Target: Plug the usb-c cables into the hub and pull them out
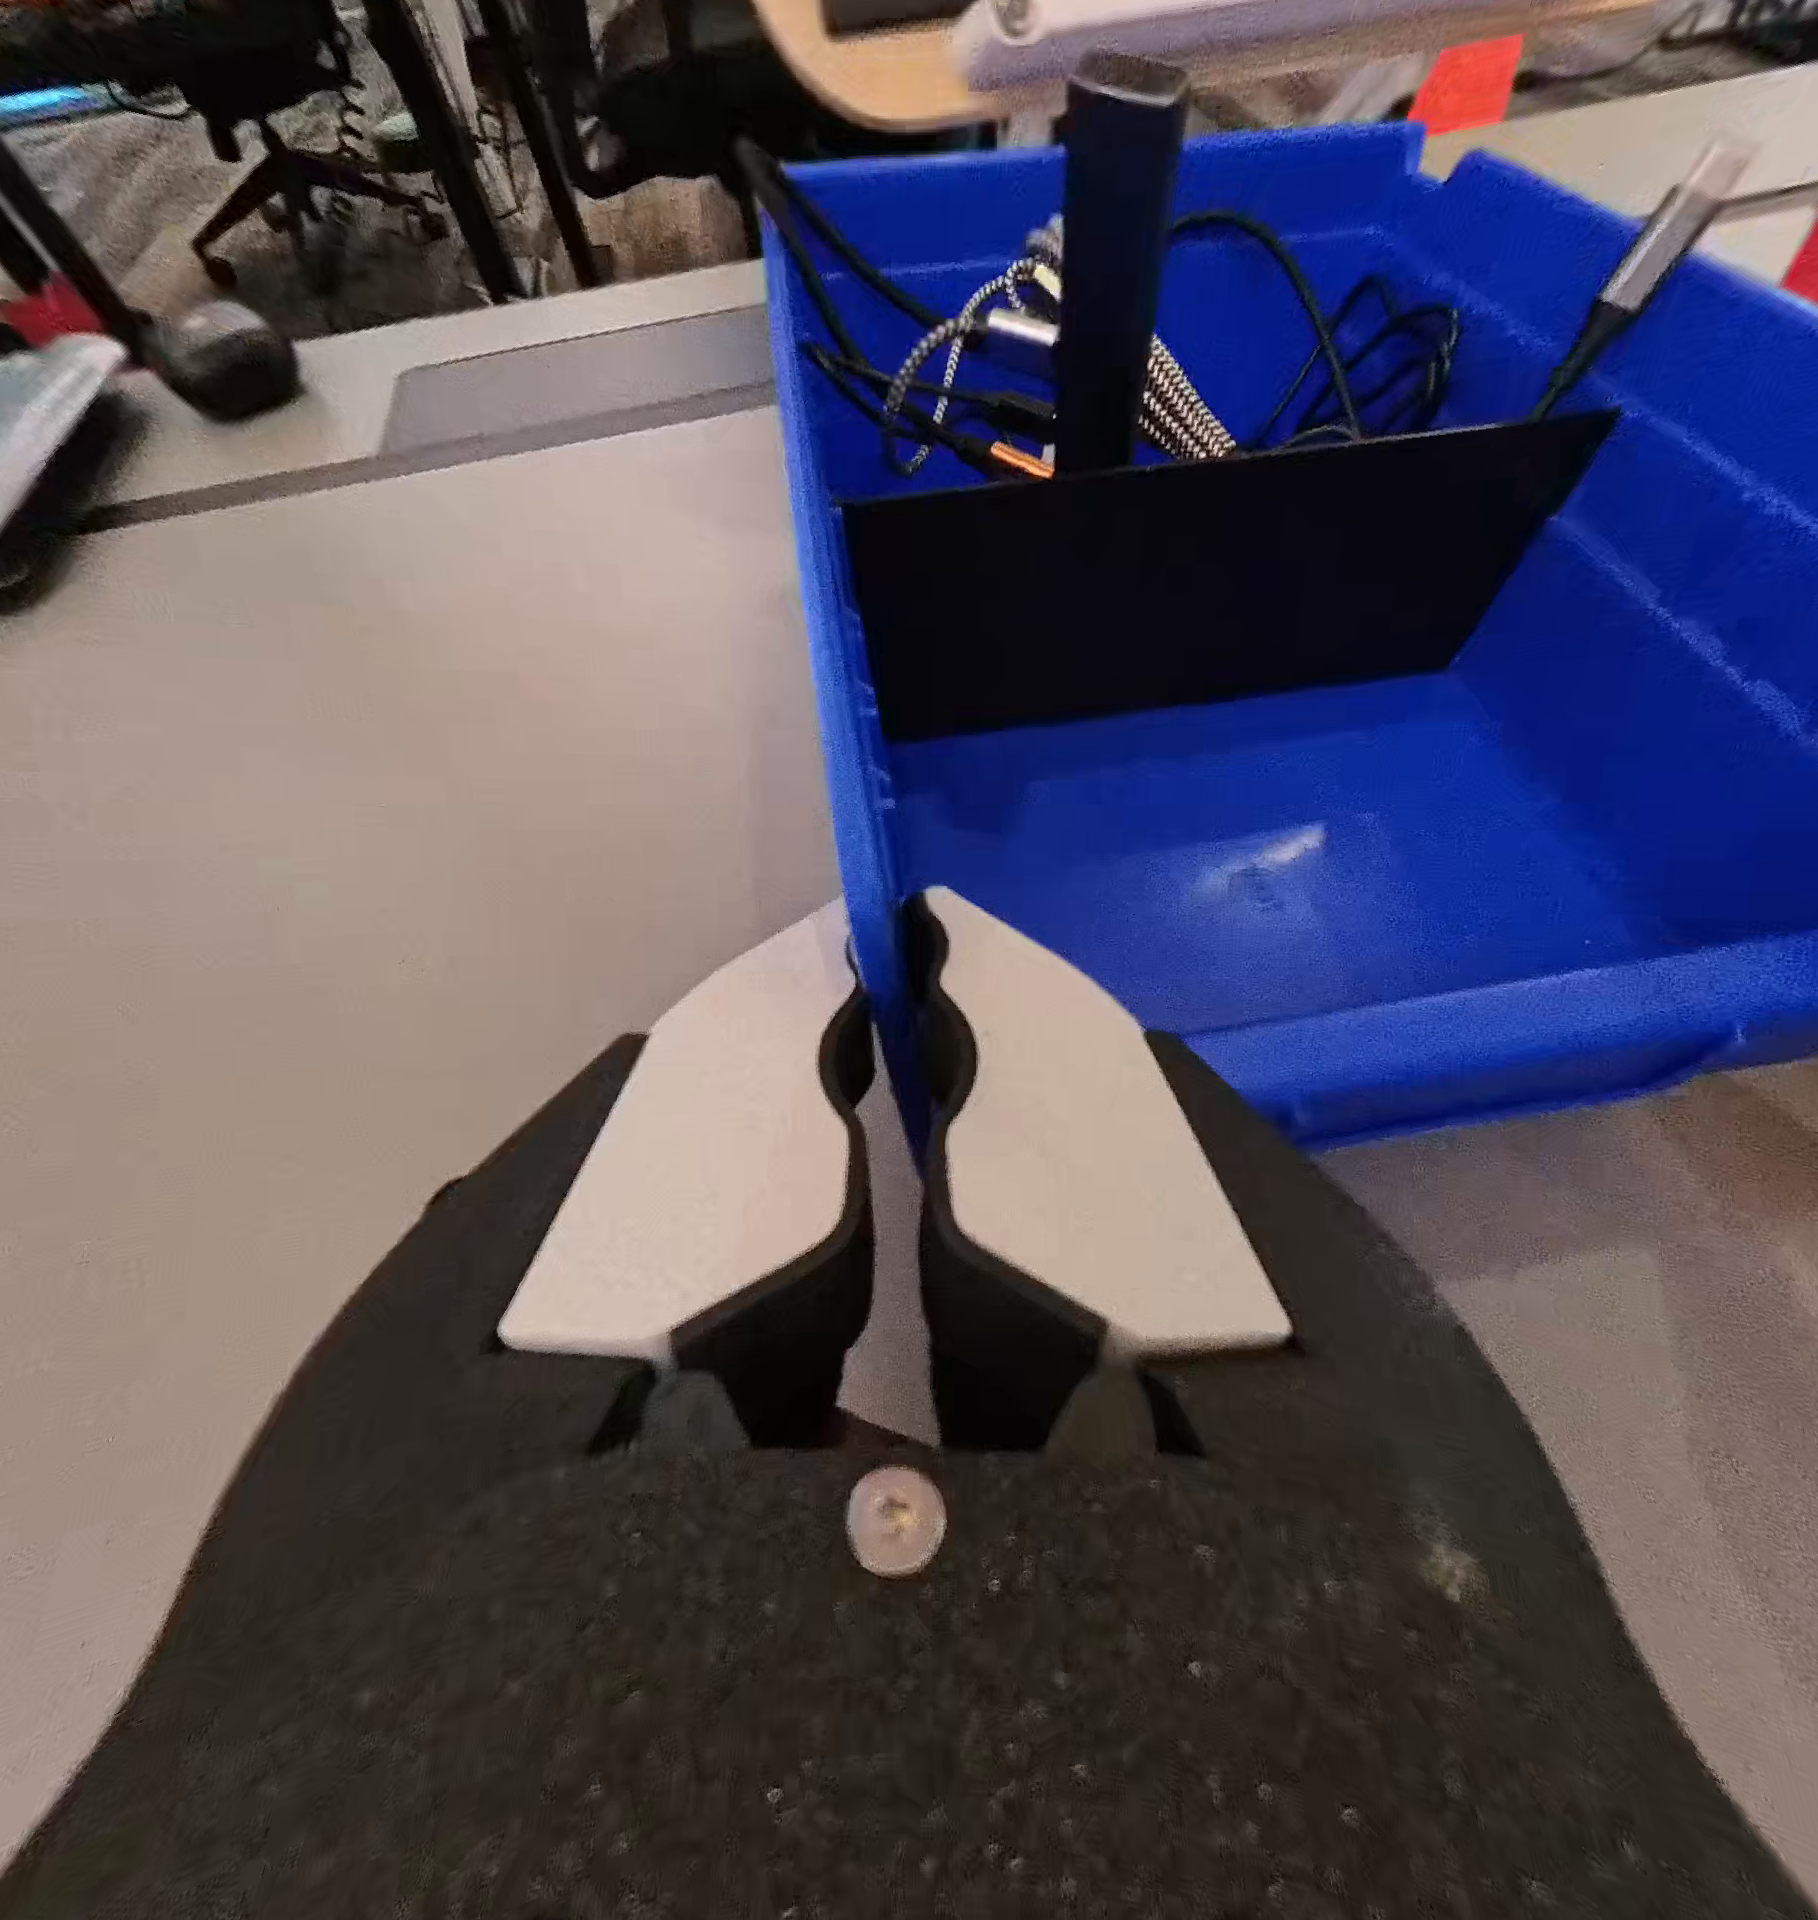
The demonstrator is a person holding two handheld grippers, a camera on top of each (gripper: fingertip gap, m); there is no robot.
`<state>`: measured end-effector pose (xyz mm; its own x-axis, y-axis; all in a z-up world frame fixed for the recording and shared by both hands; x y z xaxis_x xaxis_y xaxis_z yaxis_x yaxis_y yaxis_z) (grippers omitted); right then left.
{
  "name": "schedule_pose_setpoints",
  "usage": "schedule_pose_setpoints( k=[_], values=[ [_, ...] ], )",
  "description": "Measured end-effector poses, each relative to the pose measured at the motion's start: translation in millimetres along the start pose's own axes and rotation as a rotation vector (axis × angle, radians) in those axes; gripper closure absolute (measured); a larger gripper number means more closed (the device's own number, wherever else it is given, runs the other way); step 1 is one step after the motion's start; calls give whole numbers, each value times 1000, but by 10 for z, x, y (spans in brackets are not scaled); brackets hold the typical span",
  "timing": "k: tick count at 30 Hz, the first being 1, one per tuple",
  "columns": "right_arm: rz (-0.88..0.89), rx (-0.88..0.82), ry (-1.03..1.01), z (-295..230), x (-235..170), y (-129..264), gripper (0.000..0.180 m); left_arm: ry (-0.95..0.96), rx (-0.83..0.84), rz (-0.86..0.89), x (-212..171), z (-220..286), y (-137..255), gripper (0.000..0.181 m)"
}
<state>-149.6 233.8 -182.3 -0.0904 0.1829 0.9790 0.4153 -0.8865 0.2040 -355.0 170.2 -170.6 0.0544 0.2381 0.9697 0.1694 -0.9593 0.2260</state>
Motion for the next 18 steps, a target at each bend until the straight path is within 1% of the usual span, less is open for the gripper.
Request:
schedule_pose_setpoints(
  k=[2,5,9,12,15,18],
  values=[
    [14,34,-18,-321,35,-31,177,-7,24,16,24,-320,118,179],
    [38,84,10,-852,93,-101,177,-3,70,25,-19,-832,264,179],
    [37,143,84,-1396,112,-211,176,36,69,19,-171,-1402,321,179],
    [9,174,69,-1554,64,-285,175,38,86,-26,-273,-1570,287,178],
    [3,182,69,-1548,19,-328,175,30,98,-26,-311,-1546,267,177],
    [-49,282,-9,-1499,-34,-344,172,-26,141,-62,-354,-1530,242,175]
  ],
)
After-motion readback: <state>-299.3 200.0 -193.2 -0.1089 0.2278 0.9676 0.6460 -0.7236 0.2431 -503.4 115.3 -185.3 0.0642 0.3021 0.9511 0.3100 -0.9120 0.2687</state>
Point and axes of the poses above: each gripper's, where its closed fingertips meet, y back along the fingers, x out of its top, z = x × y across the jaws, the point moved 8 cm from there along y, back along the fingers, and after that the axes turned 13 degrees about z, right-handed, at the moved point
